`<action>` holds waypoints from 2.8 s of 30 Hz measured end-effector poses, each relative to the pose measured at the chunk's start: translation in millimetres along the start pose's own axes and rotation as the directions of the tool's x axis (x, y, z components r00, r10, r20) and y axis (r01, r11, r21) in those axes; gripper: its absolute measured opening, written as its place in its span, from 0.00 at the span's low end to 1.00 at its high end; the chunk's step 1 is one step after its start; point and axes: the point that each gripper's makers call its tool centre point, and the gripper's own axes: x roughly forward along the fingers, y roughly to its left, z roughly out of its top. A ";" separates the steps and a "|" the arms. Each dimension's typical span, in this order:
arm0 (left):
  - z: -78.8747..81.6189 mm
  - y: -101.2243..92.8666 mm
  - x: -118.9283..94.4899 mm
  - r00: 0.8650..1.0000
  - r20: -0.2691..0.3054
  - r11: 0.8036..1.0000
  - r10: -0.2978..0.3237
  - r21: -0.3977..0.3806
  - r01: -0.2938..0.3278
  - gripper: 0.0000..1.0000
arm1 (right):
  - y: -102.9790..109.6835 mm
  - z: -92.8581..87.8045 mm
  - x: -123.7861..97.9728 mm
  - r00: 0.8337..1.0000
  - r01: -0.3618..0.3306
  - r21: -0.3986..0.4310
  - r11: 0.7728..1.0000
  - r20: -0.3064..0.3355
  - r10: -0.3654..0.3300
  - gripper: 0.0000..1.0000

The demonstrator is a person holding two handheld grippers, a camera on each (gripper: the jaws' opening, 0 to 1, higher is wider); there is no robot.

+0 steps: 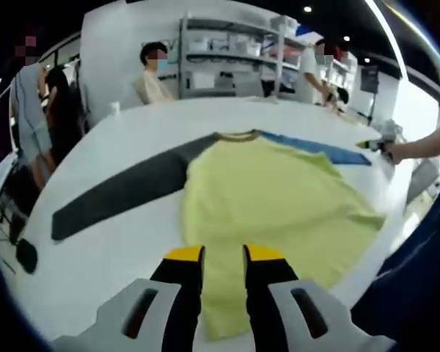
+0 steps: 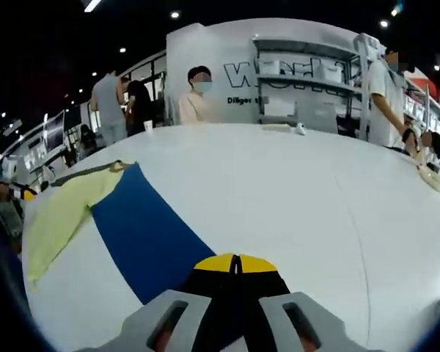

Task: Fold the garment on the visible template until the final outline fits inside the template.

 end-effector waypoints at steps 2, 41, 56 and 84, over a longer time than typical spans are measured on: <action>-0.5 -1.9 -1.6 1.000 -0.002 1.000 0.000 -0.001 0.000 0.18 | 11.6 -1.4 -2.9 0.998 -0.067 -0.022 0.998 -0.021 0.067 0.00; -22.2 -11.2 -21.3 1.000 -0.012 0.999 0.026 -0.047 -0.027 0.18 | -34.7 -30.2 10.6 0.974 -0.001 -0.092 0.996 -0.227 -0.020 0.00; -40.1 0.5 -28.4 0.997 -0.002 0.991 -0.080 -0.112 0.079 0.23 | 168.5 -34.2 -58.2 0.933 -0.329 0.182 0.926 -0.085 0.349 0.08; -89.8 18.2 -37.6 0.955 -0.082 0.931 -0.285 -0.262 0.255 0.26 | 341.7 -91.7 -96.7 0.833 -0.389 0.474 0.790 -0.186 0.521 0.17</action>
